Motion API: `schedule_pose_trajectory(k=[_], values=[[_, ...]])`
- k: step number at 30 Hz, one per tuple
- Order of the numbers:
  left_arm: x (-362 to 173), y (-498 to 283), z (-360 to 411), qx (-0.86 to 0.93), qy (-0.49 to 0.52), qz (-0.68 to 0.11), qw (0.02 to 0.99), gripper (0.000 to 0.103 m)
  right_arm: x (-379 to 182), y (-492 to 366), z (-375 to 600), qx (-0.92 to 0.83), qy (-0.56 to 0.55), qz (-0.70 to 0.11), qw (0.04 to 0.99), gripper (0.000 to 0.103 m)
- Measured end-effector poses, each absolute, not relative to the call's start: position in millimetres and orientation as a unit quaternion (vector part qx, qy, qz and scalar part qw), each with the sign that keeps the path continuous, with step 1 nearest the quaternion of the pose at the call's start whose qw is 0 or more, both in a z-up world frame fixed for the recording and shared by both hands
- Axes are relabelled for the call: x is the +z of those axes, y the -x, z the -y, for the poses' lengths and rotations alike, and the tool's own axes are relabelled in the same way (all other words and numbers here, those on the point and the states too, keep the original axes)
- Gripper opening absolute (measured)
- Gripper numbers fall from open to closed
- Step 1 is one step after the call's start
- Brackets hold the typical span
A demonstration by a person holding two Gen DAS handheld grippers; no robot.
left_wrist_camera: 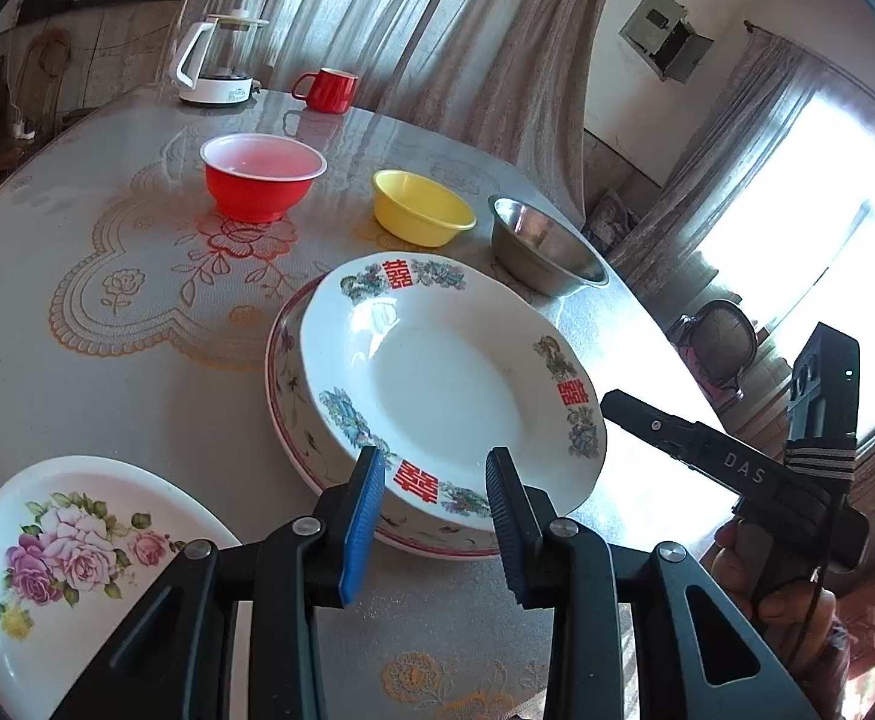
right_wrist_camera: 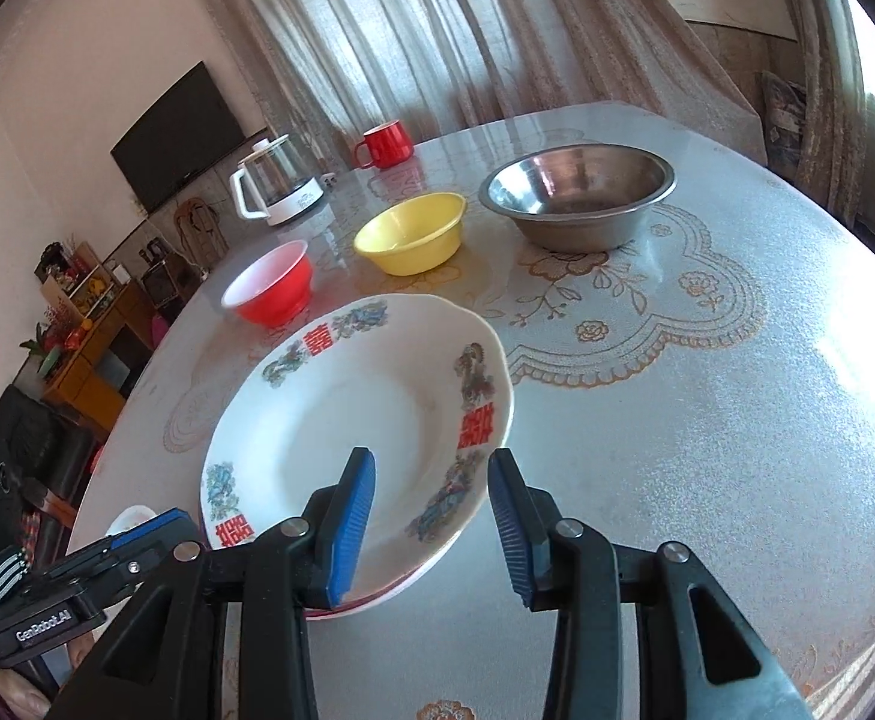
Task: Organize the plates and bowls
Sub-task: 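Lower the double-happiness plate onto the purple-floral plate and open both grippers, then move both grippers toward the pink-rose plate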
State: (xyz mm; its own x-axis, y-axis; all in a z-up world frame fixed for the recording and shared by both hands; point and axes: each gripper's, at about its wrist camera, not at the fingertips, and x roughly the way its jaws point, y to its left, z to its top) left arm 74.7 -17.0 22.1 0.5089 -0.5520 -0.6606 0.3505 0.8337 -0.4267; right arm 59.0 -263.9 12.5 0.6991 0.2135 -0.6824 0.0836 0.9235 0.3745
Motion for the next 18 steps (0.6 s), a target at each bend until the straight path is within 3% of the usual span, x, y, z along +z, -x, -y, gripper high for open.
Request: schedule_pose_trajectory(k=[5, 12, 18], values=[[21.0, -78.8, 10.8, -0.248, 0.126, -0.422, 0.863, 0.035, 2.0, -66.6, 279.6, 0.018, -0.221, -0.399, 0.89, 0.04], [16.0, -76.8, 0.8, -0.22, 0.124, -0.422, 0.871, 0.054, -3.3, -103.5, 288.4, 0.015, -0.228, -0.395, 0.89, 0.04], [14.1, -80.1, -13.8, -0.204, 0.129, -0.421, 0.875, 0.058, -6.5, -113.4, 265.8, 0.017, -0.181, -0.399, 0.899, 0.035]])
